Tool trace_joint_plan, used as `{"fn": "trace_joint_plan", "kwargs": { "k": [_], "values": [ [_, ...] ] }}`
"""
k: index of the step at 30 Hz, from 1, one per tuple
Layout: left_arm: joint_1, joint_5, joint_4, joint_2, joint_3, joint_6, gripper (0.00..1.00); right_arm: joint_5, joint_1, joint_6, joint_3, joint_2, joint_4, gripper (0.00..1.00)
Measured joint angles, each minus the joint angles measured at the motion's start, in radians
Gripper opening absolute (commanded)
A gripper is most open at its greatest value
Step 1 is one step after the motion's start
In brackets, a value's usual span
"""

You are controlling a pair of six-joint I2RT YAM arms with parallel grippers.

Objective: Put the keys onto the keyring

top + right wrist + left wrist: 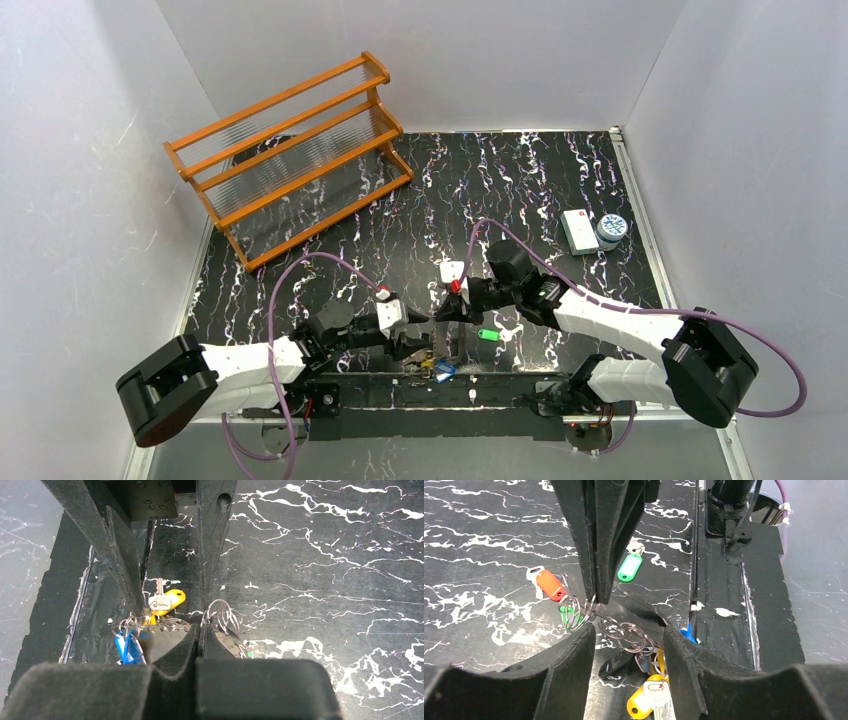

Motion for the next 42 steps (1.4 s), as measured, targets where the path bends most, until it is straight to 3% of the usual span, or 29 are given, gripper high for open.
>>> {"fn": "trace_joint_plan", "kwargs": {
  "k": [12,19,23,31,36,42],
  "values": [
    [-0.011,-0.053,0.026,0.01,0.018,0.038,0.51,-0.027,0.0,-0.007,-0.002,-0.012,0.0,0.01],
    [-0.014,-0.066,0.03,0.019,0.03,0.06,0.25,-0.045,0.0,-0.024,-0.002,-0.012,0.0,0.01],
    [-0.016,-0.071,0.03,0.028,0.033,0.073,0.22,-0.048,0.0,-0.026,-0.002,-0.012,0.0,0.01],
    [-0.018,-0.118,0.028,-0.012,0.029,0.077,0.0,-0.048,0.0,-0.025,-0.002,-0.012,0.001,0.01],
    [-0.021,-0.137,0.023,-0.032,0.023,0.076,0.0,-0.059,0.0,-0.025,-0.002,-0.012,0.011,0.01],
    [-0.022,-0.133,0.031,-0.007,0.027,0.076,0.09,-0.062,-0.001,-0.025,-0.002,-0.012,0.004,0.01]
  ]
}}
